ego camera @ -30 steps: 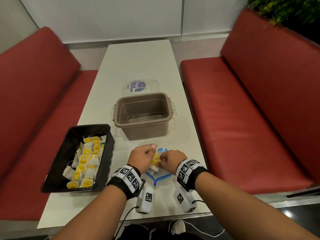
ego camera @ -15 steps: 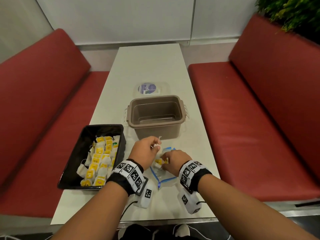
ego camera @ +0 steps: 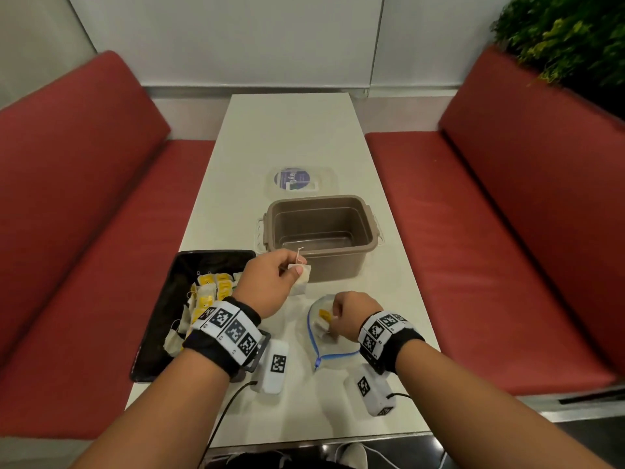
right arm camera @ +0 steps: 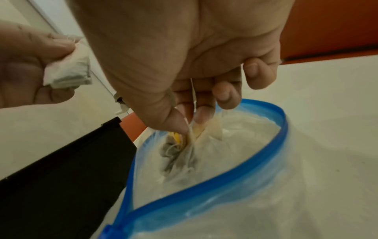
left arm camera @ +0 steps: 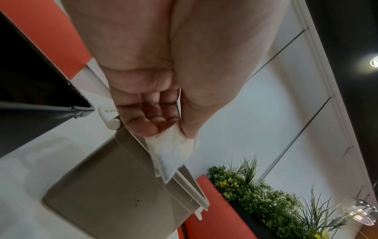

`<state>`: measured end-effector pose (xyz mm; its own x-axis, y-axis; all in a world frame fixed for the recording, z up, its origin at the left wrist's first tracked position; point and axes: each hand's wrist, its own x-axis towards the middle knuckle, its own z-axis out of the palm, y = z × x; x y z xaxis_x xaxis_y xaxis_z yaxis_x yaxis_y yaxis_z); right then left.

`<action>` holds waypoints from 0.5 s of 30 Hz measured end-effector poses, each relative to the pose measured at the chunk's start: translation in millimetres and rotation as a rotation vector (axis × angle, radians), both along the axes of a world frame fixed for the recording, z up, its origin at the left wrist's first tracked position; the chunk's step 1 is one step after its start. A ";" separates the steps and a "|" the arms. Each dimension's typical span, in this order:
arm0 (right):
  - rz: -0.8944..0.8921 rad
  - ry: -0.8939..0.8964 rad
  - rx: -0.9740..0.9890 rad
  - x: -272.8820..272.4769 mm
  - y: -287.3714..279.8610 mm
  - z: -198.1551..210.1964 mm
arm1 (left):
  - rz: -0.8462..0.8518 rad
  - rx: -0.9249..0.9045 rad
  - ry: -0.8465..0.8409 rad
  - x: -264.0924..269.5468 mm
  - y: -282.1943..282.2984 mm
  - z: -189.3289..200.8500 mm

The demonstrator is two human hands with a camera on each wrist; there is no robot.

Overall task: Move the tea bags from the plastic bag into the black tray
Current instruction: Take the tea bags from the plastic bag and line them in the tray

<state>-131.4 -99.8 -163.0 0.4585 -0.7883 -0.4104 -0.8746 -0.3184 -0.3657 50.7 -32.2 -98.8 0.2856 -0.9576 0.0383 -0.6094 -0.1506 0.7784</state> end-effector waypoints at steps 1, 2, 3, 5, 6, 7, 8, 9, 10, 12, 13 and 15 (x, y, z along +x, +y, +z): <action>-0.006 0.005 -0.019 2.7 1.2 0.9 | 0.001 0.007 -0.001 3.6 -0.4 1.3; -0.014 0.003 -0.046 5.7 2.6 1.3 | 0.003 0.013 -0.001 7.0 -0.9 2.2; -0.021 0.000 -0.064 9.0 4.9 2.7 | 0.003 0.015 0.002 10.5 -1.1 3.1; 0.005 0.022 -0.072 15.7 8.6 3.4 | -0.002 0.013 0.011 18.0 -1.5 4.1; 0.023 0.052 -0.065 19.2 9.8 2.6 | -0.008 0.009 0.016 21.6 -1.6 4.5; 0.018 0.079 -0.052 22.4 10.6 1.7 | -0.015 0.004 0.022 25.1 -1.4 5.5; -0.011 0.090 -0.035 24.9 10.7 0.5 | -0.022 0.000 0.026 28.6 -1.3 6.4; -0.047 0.093 -0.019 26.9 10.6 -0.6 | -0.029 -0.004 0.031 32.1 -1.5 7.4; -0.066 0.098 -0.009 28.2 10.1 -1.8 | -0.036 -0.006 0.037 36.0 -2.0 8.0; -0.056 0.123 -0.023 29.7 8.9 -3.2 | -0.052 -0.003 0.043 44.1 -2.4 9.5; -0.058 0.132 -0.037 29.6 8.7 -2.9 | -0.058 -0.004 0.041 48.5 -2.3 10.8; -0.060 0.136 -0.039 28.7 7.8 -3.9 | -0.054 -0.019 0.046 58.4 -2.8 13.7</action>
